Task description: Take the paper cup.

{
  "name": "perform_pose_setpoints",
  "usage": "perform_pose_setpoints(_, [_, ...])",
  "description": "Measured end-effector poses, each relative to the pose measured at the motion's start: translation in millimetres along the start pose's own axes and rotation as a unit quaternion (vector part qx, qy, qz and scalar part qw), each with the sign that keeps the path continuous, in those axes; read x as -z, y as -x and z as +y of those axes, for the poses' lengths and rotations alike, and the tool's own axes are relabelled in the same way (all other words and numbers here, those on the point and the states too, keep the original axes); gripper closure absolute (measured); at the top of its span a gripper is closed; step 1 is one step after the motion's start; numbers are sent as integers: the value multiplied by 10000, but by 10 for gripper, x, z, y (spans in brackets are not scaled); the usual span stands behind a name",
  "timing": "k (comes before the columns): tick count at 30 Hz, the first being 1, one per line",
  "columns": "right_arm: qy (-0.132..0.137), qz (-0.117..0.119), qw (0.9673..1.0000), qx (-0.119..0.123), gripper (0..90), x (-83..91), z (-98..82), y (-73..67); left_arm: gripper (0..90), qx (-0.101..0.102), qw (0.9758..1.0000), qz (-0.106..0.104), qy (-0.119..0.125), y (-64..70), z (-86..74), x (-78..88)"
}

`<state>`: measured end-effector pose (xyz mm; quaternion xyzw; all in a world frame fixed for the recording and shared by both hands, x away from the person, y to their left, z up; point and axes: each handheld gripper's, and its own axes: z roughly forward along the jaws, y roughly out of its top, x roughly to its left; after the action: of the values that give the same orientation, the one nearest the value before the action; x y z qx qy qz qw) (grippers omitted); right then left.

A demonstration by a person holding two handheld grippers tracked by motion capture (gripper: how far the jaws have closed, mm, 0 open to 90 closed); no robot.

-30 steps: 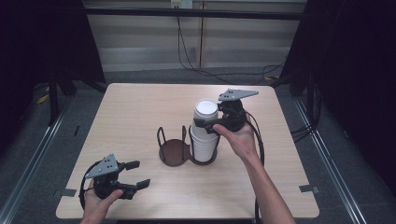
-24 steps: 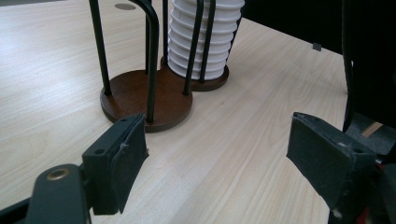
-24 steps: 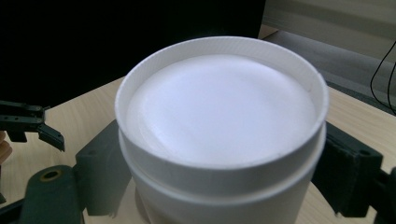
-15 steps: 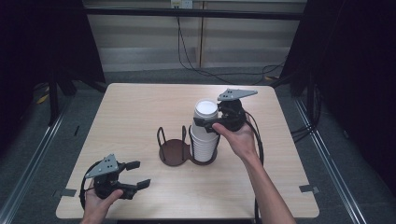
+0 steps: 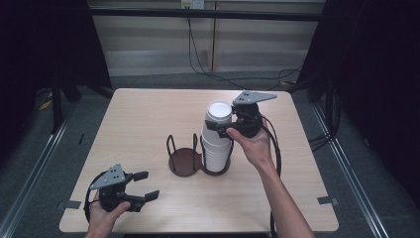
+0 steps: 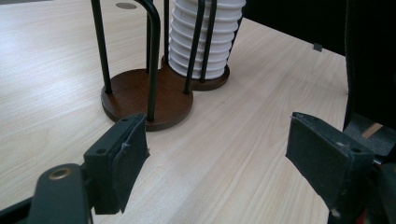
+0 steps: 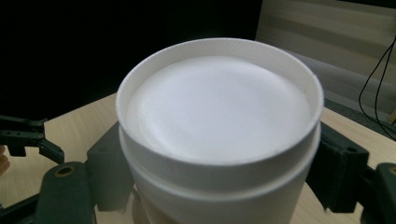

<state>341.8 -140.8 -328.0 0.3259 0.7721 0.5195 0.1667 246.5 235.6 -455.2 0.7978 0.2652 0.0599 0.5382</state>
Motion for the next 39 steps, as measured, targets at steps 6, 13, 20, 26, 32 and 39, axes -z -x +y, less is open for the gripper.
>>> perform_pose_setpoints(6, [233,35,9997,-77,214,77,17,16,203,-4,10000,-16,-14,4,0,-9])
perform_pose_setpoints(13, [479,27,9987,-188,214,168,36,30,203,-27,9999,-80,-95,8,1,-22])
perform_pose_setpoints(20, [611,34,9979,-217,216,214,58,32,203,-12,10000,-60,-76,5,1,-16])
perform_pose_setpoints(26, [749,35,9971,-155,217,279,120,20,197,1,10000,-42,-71,1,2,-14])
perform_pose_setpoints(32, [985,71,9949,-195,218,370,174,36,195,10,9999,-64,-87,-5,-1,-13])
perform_pose_setpoints(39, [1109,108,9935,-244,219,436,176,48,196,26,9999,-59,-97,-4,-1,-17])
